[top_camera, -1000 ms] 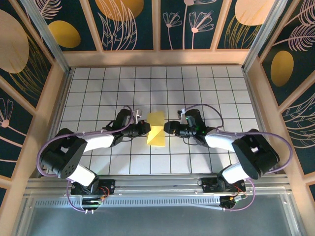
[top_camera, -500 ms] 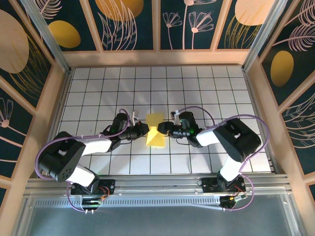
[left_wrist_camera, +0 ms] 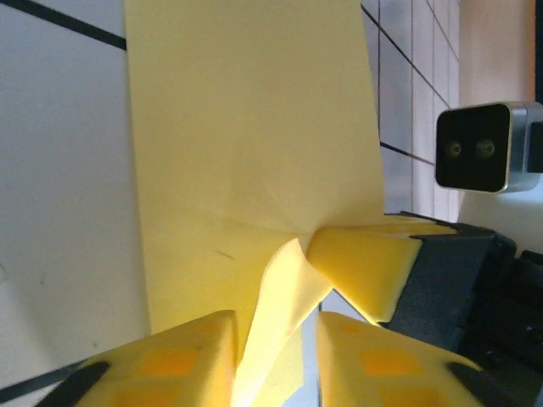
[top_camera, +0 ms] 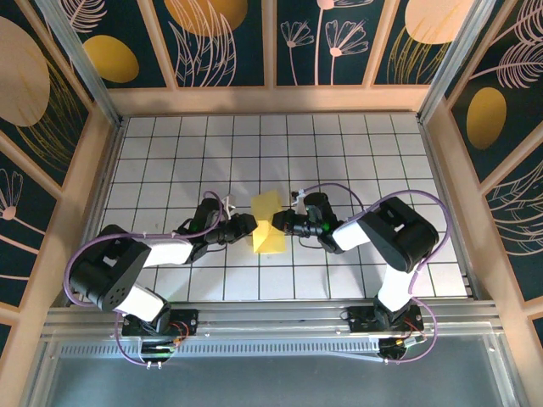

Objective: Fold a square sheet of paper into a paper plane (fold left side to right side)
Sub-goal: Turn over the paper at the center of the table.

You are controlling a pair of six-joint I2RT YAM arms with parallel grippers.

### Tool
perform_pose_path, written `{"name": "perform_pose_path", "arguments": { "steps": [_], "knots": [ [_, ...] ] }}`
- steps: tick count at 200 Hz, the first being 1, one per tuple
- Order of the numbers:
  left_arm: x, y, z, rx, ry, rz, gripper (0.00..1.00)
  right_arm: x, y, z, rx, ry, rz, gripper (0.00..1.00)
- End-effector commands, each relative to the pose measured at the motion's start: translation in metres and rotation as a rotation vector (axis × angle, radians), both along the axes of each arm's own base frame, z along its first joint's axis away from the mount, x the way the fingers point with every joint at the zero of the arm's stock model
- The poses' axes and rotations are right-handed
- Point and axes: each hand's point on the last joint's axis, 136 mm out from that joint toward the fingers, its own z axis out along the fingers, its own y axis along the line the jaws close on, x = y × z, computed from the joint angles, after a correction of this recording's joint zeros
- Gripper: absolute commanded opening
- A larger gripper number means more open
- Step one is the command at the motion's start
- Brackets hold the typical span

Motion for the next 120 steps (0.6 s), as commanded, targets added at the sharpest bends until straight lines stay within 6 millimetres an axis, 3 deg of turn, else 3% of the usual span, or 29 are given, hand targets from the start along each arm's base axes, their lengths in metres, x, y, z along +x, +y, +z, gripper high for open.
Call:
{"name": "perform_pose_path", "arguments": {
  "steps": [1,34,72,92,120],
  "knots": [
    [0.008,0.012,0.008,0.051,-0.038,0.05,0.39,0.012,-0.003,0.026,-0.014,-0.104,-0.038,0.0],
    [0.018,0.036,0.041,0.103,-0.128,0.138,0.72,0.023,-0.023,0.075,0.002,-0.233,-0.079,0.0],
    [0.022,0.048,0.119,-0.004,-0.35,0.201,0.98,0.019,-0.046,0.163,0.166,-0.416,-0.064,0.0],
    [0.015,0.04,0.166,-0.143,-0.485,0.161,0.99,0.014,-0.061,0.204,0.266,-0.485,-0.054,0.0],
    [-0.004,0.013,0.215,-0.353,-0.579,-0.003,0.99,0.002,-0.062,0.238,0.335,-0.533,-0.01,0.0]
  ]
}}
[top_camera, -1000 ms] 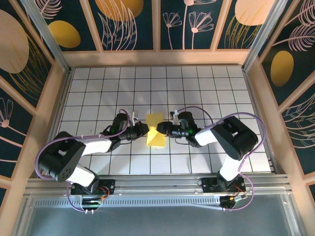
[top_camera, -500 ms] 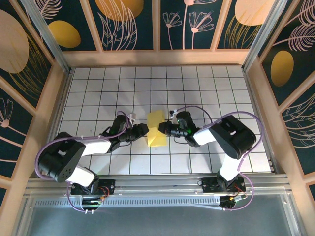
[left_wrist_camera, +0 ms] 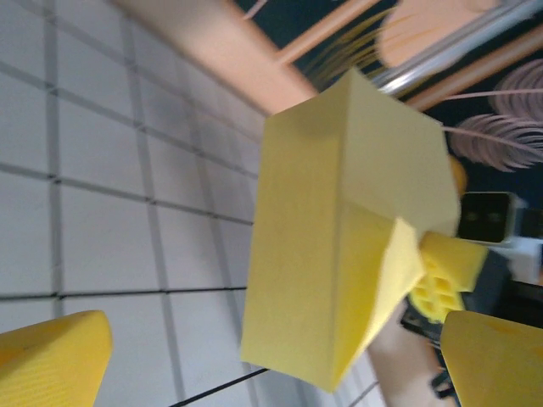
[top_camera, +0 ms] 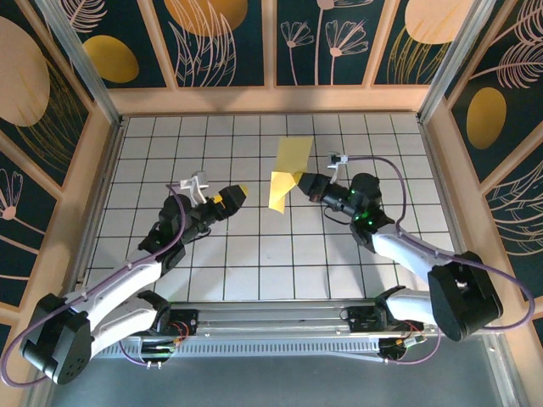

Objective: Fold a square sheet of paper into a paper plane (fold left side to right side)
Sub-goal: Turn over the paper at the center of the table.

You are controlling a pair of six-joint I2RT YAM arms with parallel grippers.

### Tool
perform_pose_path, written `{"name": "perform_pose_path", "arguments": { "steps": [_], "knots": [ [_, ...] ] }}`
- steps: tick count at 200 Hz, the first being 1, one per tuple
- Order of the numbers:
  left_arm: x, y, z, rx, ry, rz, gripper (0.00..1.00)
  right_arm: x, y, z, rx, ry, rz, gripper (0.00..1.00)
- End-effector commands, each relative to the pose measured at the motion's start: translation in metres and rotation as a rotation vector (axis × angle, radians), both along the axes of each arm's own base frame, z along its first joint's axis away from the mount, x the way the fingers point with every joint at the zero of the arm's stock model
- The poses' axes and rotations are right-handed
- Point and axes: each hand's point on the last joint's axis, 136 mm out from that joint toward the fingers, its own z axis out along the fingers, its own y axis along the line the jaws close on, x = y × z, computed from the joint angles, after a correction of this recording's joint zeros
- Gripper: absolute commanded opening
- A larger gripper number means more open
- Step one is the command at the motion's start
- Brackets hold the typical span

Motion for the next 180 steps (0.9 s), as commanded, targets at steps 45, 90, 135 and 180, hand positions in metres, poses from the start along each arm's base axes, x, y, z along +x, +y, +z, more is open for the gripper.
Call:
{"name": "perform_pose_path", "arguments": {
  "steps": [45,90,135,180],
  "knots": [
    [-0.022,-0.051,0.06,-0.215,-0.134,-0.337,0.99,-0.031,0.012,0.058,0.166,-0.096,0.161,0.0],
    [-0.028,-0.068,0.069,-0.276,-0.14,-0.431,0.98,-0.033,0.028,0.06,0.181,-0.083,0.203,0.0],
    [-0.029,-0.075,0.075,-0.299,-0.148,-0.454,0.76,-0.029,0.032,0.052,0.181,-0.066,0.197,0.0],
    [-0.023,-0.074,0.068,-0.274,-0.126,-0.419,0.4,-0.029,0.029,0.05,0.179,-0.063,0.186,0.02]
  ]
}}
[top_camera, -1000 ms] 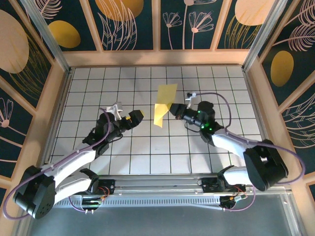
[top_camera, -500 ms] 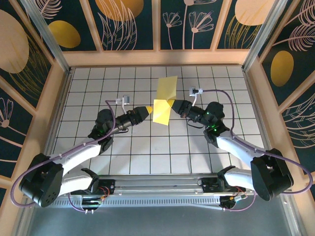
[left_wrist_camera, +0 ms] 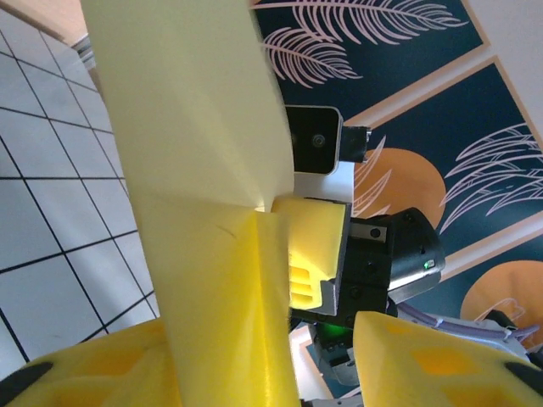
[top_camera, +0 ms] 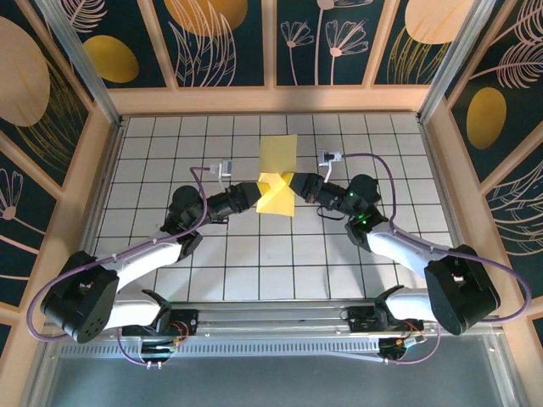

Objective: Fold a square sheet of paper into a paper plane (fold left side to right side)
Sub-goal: Turn over the paper at the center of the table.

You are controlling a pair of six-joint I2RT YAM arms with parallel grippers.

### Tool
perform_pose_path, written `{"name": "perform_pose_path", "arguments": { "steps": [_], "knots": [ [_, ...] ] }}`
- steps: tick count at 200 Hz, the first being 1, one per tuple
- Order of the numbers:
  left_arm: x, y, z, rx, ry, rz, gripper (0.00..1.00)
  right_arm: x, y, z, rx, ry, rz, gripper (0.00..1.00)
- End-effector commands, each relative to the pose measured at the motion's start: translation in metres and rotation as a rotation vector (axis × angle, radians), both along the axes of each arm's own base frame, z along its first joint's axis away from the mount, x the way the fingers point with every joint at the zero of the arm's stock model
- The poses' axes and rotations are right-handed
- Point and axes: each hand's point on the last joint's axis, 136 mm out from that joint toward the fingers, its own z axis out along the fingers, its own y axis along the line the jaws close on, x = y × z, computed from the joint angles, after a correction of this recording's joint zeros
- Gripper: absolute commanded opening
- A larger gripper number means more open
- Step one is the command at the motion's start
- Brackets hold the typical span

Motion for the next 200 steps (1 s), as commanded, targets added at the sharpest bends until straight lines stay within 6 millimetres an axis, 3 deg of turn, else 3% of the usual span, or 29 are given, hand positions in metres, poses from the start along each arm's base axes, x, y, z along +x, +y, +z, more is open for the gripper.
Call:
{"name": "perform_pose_path", "arguments": {
  "steps": [1,53,87,109,134,138,161,200],
  "knots": [
    [0.001,-0.001,0.017,-0.024,-0.058,0.005,0.39,-0.002,0.0,0.017,0.038,-0.053,0.002,0.03],
    [0.007,-0.001,0.006,0.054,-0.031,0.036,0.04,0.0,-0.011,0.004,-0.012,-0.034,-0.048,0.22],
    [0.015,0.006,-0.018,0.288,-0.003,0.098,0.0,0.022,-0.038,-0.035,-0.284,0.038,-0.265,0.36],
    [0.02,0.019,-0.044,0.549,0.037,0.149,0.0,0.038,-0.082,-0.071,-0.54,0.137,-0.5,0.44],
    [0.011,0.032,-0.069,0.823,0.078,0.171,0.0,0.039,-0.132,-0.103,-0.769,0.221,-0.698,0.54],
    [0.012,0.032,-0.064,0.85,0.071,0.185,0.0,0.038,-0.139,-0.106,-0.797,0.23,-0.724,0.56],
    [0.002,0.039,-0.076,1.063,0.093,0.231,0.0,0.033,-0.17,-0.124,-0.927,0.269,-0.831,0.68],
    [-0.015,0.049,-0.104,1.489,0.091,0.349,0.0,0.031,-0.196,-0.139,-1.001,0.289,-0.917,0.87]
  ]
}}
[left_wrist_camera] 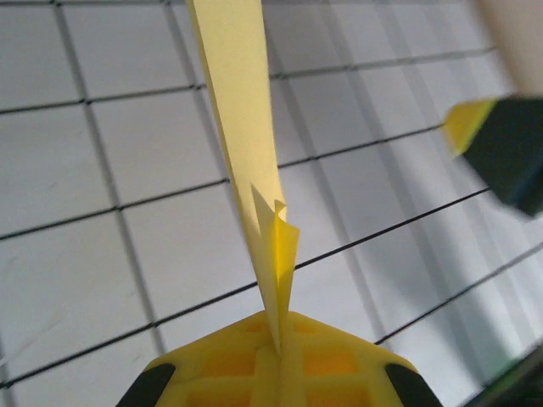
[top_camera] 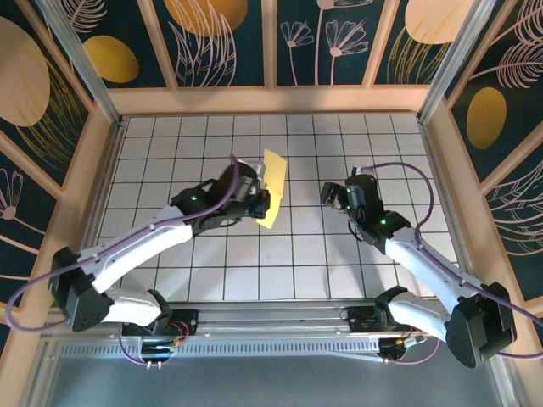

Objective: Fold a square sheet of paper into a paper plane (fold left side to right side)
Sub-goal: Turn over the paper at the center of the table.

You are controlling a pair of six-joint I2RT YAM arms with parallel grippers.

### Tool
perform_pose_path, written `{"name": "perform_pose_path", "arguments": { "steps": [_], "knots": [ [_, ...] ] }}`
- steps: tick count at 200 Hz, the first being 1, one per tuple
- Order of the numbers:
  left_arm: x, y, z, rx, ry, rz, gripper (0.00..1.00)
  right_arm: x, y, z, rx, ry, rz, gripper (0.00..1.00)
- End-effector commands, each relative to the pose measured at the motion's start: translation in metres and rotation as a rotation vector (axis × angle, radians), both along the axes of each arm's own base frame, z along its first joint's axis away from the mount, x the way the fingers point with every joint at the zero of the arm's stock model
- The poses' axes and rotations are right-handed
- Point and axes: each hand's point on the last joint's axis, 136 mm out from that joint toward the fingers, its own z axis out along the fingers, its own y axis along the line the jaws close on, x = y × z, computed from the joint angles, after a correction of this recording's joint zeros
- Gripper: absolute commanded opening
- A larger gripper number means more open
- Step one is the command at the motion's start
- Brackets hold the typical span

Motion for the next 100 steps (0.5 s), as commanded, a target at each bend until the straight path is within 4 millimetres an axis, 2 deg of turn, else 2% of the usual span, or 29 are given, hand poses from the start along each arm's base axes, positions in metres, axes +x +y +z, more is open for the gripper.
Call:
{"name": "perform_pose_path", "arguments": {
  "steps": [1,17,40,45,69,100],
  "knots": [
    [-0.013,0.052,-0.04,0.46,0.016,0.125,0.0,-0.006,-0.036,-0.012,-0.138,0.018,-0.111,0.87],
    [-0.017,0.055,-0.038,0.597,-0.027,0.201,0.0,-0.006,-0.043,-0.016,-0.148,0.022,-0.137,0.91],
    [-0.018,0.055,-0.034,0.692,-0.074,0.29,0.0,-0.008,-0.05,-0.023,-0.149,0.031,-0.161,0.92],
    [-0.017,0.053,-0.04,0.734,-0.077,0.302,0.0,-0.008,-0.051,-0.024,-0.147,0.031,-0.163,0.93],
    [-0.016,0.055,-0.042,0.843,-0.127,0.379,0.0,-0.01,-0.054,-0.032,-0.131,0.039,-0.166,0.93],
    [-0.019,0.044,-0.076,0.858,-0.07,0.388,0.0,-0.012,-0.055,-0.038,-0.102,0.032,-0.165,0.93]
  ]
}}
